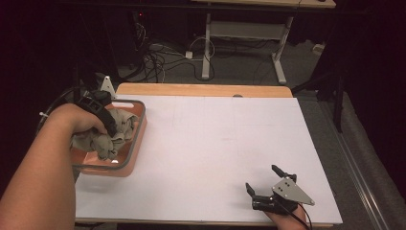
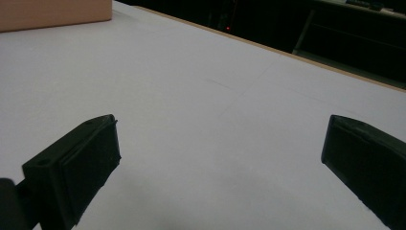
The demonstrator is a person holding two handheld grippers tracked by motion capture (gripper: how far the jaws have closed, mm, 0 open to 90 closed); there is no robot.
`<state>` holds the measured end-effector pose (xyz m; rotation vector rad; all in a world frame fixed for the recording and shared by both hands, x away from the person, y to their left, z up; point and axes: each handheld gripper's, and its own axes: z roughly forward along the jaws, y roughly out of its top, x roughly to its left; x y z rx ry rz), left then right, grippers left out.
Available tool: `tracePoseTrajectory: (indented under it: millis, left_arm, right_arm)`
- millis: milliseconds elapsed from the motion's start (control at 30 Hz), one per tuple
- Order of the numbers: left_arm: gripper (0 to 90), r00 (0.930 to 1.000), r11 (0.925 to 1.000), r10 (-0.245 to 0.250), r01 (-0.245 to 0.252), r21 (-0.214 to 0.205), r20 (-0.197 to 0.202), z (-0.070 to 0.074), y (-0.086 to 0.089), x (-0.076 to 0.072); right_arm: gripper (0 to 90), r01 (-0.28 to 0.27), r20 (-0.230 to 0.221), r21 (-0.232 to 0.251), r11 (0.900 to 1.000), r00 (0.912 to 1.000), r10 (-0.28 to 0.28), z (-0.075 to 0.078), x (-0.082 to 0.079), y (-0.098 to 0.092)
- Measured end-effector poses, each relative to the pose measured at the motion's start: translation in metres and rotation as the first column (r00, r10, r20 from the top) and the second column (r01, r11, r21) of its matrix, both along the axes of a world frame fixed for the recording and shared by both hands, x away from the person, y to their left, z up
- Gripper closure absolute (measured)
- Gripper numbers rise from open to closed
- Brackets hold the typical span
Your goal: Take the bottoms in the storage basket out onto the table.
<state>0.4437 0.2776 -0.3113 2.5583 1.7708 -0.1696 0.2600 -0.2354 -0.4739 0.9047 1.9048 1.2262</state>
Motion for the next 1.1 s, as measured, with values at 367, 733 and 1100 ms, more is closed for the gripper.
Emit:
tracePoseTrajectory:
  millis: [367, 733, 1100]
  left_arm:
    - [51.5, 0.9998, 0.9999, -0.017, 0.017, 0.001, 0.014, 0.015, -0.01, -0.003]
    - [51.5, 0.9991, 0.9994, -0.034, 0.034, -0.004, 0.024, 0.02, -0.02, -0.002]
    - [51.5, 0.9981, 0.9986, -0.053, 0.053, -0.006, 0.032, 0.025, -0.03, -0.002]
  right_arm:
    - [0.4, 0.003, 0.0, 0.005, 1.0, 1.0, -0.003, 0.0, 0.0, 0.0]
    - [0.4, 0.004, 0.003, 0.006, 1.0, 1.0, -0.004, 0.001, -0.001, 0.0]
    - [0.4, 0.003, 0.005, 0.007, 1.0, 1.0, -0.003, 0.001, -0.001, 0.0]
